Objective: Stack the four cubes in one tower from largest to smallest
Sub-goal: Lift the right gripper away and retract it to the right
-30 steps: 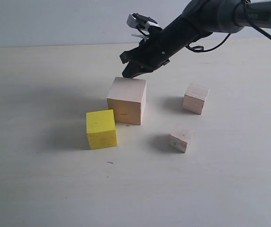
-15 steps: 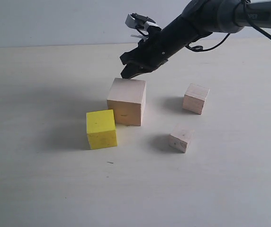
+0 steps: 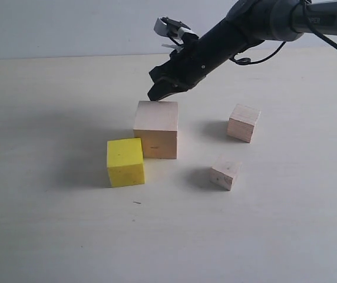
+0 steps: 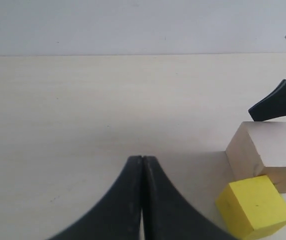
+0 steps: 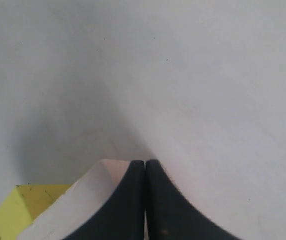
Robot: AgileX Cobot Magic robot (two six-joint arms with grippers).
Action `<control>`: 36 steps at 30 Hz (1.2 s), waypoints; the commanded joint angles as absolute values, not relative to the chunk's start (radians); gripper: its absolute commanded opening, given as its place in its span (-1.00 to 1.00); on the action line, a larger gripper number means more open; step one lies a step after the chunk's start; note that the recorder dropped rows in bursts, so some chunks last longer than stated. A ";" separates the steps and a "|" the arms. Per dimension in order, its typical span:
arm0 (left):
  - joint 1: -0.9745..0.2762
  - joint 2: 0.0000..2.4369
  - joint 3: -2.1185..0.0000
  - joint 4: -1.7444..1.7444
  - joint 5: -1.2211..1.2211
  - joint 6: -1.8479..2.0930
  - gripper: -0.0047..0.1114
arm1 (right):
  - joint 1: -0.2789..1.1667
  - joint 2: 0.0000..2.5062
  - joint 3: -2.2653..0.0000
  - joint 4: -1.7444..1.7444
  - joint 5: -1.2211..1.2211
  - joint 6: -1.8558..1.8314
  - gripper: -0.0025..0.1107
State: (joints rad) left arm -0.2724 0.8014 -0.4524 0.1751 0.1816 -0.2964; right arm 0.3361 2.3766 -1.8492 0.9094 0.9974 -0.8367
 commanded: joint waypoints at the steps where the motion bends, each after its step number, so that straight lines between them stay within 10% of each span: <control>1: -0.279 0.802 -0.458 0.172 0.180 -0.293 -0.92 | 0.338 2.379 -1.857 0.914 1.030 -0.864 -0.96; 36: -0.279 0.802 -0.458 0.172 0.207 -0.293 -0.92 | 0.230 2.143 -1.770 0.648 0.785 -0.494 -0.96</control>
State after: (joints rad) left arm -0.2724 0.8014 -0.4524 0.1751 0.2011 -0.2964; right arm 0.2827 2.2073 -1.8152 0.6352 0.8292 -0.5195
